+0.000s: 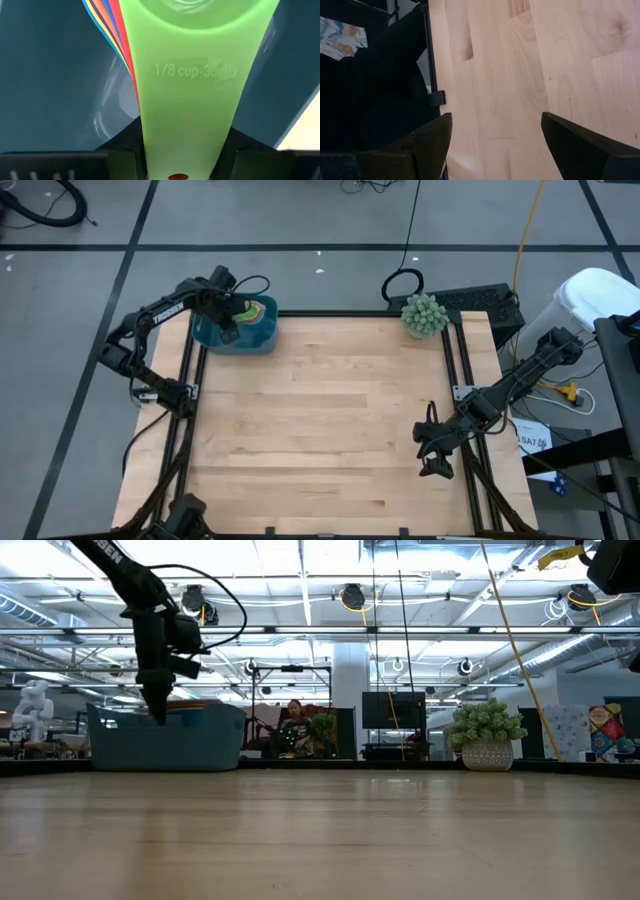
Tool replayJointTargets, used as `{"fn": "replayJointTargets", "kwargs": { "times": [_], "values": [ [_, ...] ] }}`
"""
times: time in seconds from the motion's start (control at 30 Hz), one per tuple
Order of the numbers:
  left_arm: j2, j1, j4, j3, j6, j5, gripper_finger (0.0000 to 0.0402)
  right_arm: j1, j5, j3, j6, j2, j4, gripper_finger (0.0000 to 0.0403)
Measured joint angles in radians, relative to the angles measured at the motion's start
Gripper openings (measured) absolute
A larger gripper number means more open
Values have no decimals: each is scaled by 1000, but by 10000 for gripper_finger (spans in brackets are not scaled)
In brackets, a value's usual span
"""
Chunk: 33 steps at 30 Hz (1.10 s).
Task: Nest measuring cups in basket
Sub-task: Put the nested measuring cups into the blue bin
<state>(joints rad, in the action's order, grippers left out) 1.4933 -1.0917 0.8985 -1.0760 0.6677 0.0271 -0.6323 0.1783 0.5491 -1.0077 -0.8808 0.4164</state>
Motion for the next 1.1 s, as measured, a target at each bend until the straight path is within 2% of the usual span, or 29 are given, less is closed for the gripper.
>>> {"fn": "replayJointTargets", "kwargs": {
  "times": [0.13, 0.5, 1.1],
  "values": [
    [14, -17, 3, 0, -41, -2, 137, -8, 0, 0, 2, 0, -2, 299],
    [150, -30, -9, 1, -96, -12, 137, -38, -22, 0, -6, 0, -2, 299],
    [155, -13, -22, 40, -94, -12, 137, -45, -22, 0, -28, 0, -2, 299]
  ]
}}
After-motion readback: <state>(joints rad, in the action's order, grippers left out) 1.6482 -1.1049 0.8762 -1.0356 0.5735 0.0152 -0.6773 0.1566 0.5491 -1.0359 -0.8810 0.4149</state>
